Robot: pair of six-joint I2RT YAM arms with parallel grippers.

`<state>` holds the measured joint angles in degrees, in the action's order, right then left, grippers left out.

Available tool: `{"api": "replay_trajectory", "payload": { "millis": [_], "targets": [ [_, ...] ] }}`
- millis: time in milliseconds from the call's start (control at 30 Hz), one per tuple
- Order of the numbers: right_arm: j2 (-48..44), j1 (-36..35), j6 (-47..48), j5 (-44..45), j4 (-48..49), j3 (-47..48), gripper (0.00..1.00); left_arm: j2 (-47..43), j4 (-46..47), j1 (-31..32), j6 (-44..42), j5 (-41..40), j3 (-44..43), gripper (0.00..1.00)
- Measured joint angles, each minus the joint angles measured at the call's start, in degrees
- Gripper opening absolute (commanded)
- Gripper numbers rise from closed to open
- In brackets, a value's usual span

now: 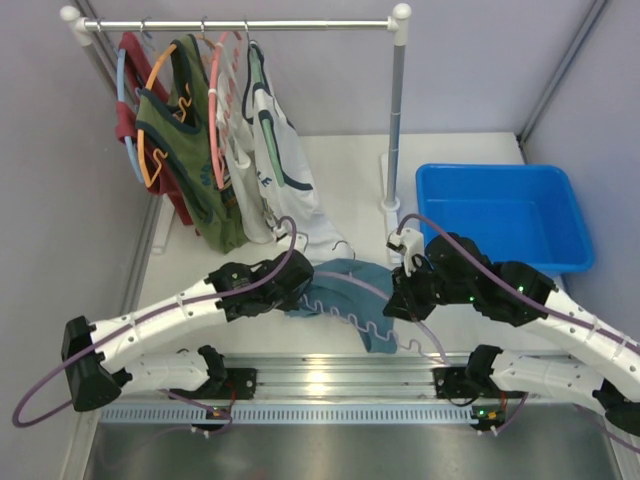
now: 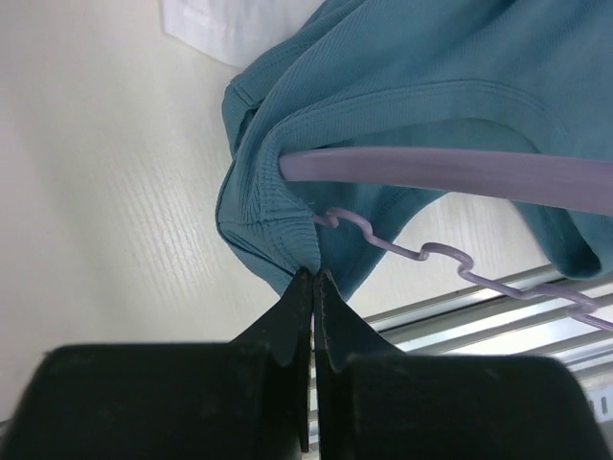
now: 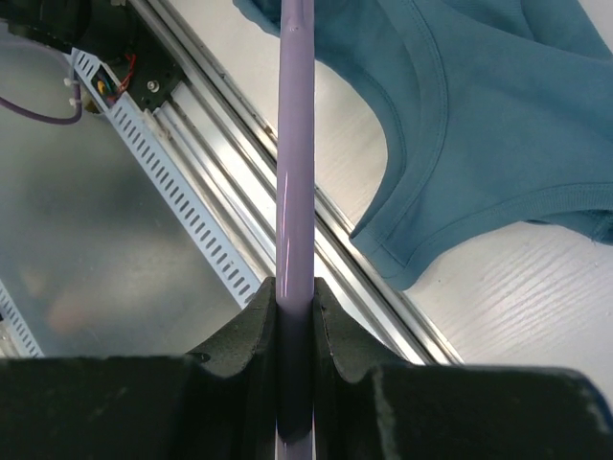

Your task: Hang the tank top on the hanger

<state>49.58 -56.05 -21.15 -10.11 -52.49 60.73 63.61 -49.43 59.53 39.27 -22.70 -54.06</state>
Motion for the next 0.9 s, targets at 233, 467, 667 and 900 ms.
{"api": "replay_trajectory", "payload": {
  "millis": [233, 467, 667, 900],
  "targets": [
    [-0.13, -0.20, 3.65, 0.04, 1.31, -0.68, 0.00, -0.15, -4.00, 0.00, -3.30, 0.28, -5.68, 0.00],
    [-1.79, -1.60, 4.63, -0.28, 4.79, -3.21, 0.00, -0.17, -7.91, 0.11, -5.57, -0.63, -12.70, 0.00],
    [-3.06, -3.28, 5.14, 1.55, 7.50, -3.78, 0.00, 0.07, -10.32, 0.85, -9.99, 2.56, -16.24, 0.00],
    [-3.76, -3.82, 7.74, 4.26, 6.95, -3.15, 0.00, 3.32, -14.01, 4.83, -12.92, 2.08, -18.16, 0.00]
  ]
}}
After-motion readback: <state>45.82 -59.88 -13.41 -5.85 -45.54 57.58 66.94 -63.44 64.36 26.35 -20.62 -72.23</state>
